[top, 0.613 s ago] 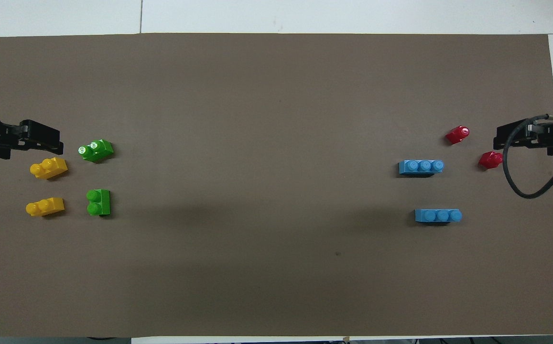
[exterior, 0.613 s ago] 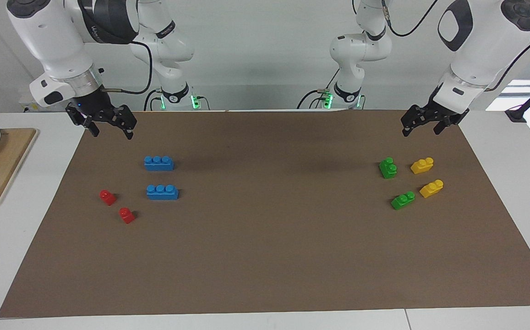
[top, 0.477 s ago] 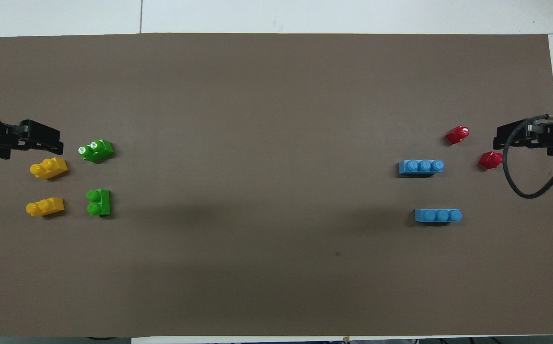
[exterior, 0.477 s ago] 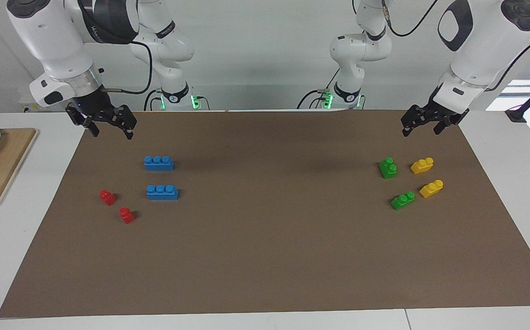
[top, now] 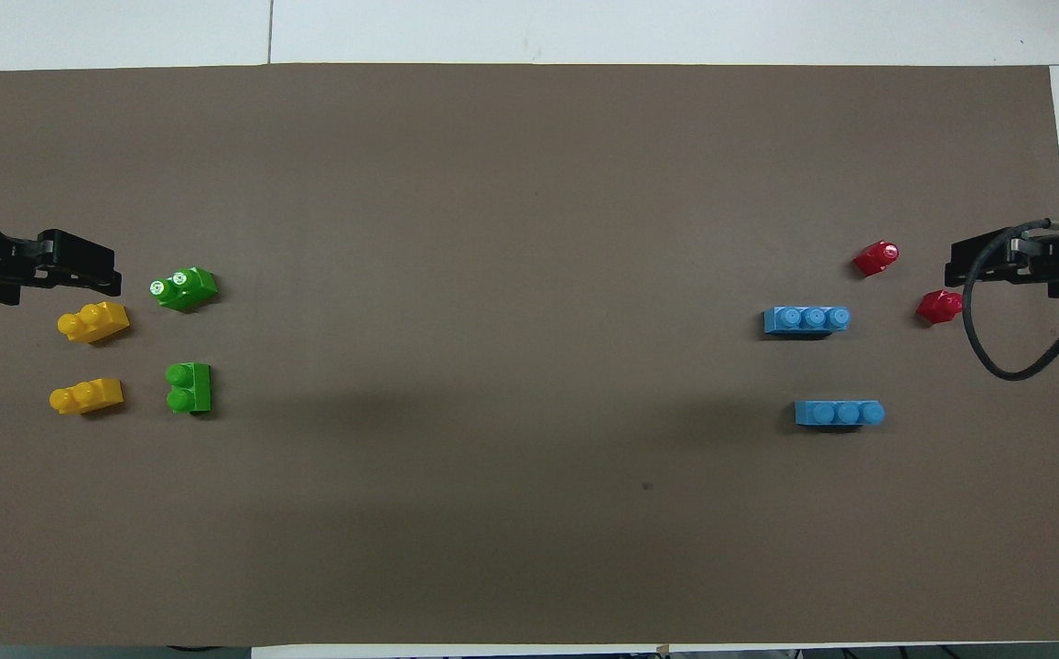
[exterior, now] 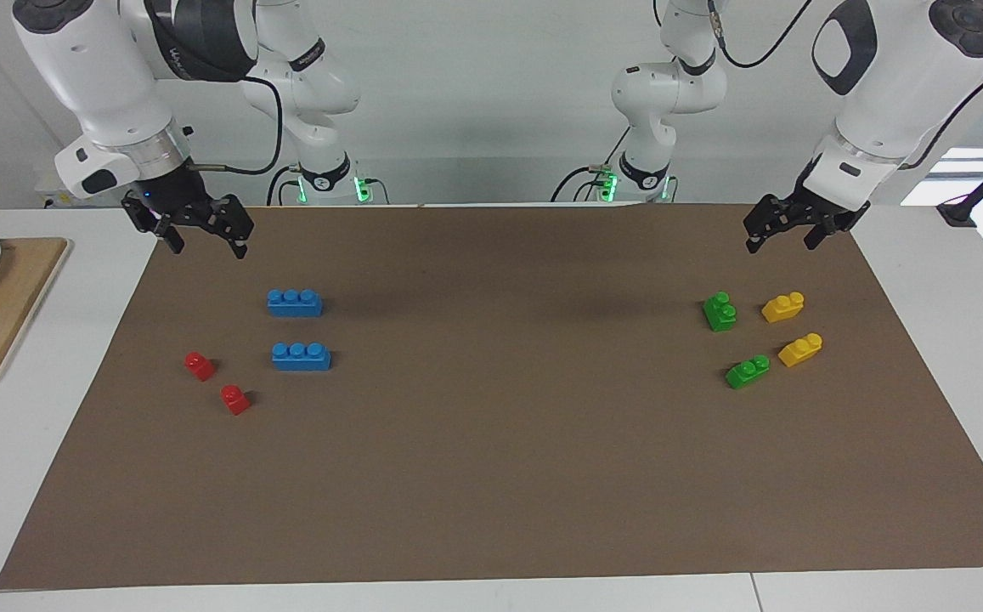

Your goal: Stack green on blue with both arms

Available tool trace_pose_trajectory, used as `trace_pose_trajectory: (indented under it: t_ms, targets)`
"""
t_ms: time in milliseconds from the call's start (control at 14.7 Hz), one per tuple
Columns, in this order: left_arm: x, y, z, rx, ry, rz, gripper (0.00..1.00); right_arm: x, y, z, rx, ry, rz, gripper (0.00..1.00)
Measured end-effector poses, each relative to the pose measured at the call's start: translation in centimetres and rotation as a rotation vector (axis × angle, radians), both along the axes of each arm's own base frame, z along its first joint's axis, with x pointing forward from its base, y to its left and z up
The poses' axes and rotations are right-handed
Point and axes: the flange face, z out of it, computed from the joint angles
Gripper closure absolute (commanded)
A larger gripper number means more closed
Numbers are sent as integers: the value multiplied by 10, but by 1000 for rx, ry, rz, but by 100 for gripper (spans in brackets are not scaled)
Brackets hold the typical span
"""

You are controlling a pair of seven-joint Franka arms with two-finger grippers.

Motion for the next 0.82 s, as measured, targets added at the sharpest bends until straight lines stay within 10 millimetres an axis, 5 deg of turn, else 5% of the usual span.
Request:
trace_pose_trajectory:
  t_ms: [817]
  targets:
    - [-8, -10, -14, 3, 33, -11, 0, 0, 0, 0, 0, 0, 0, 0]
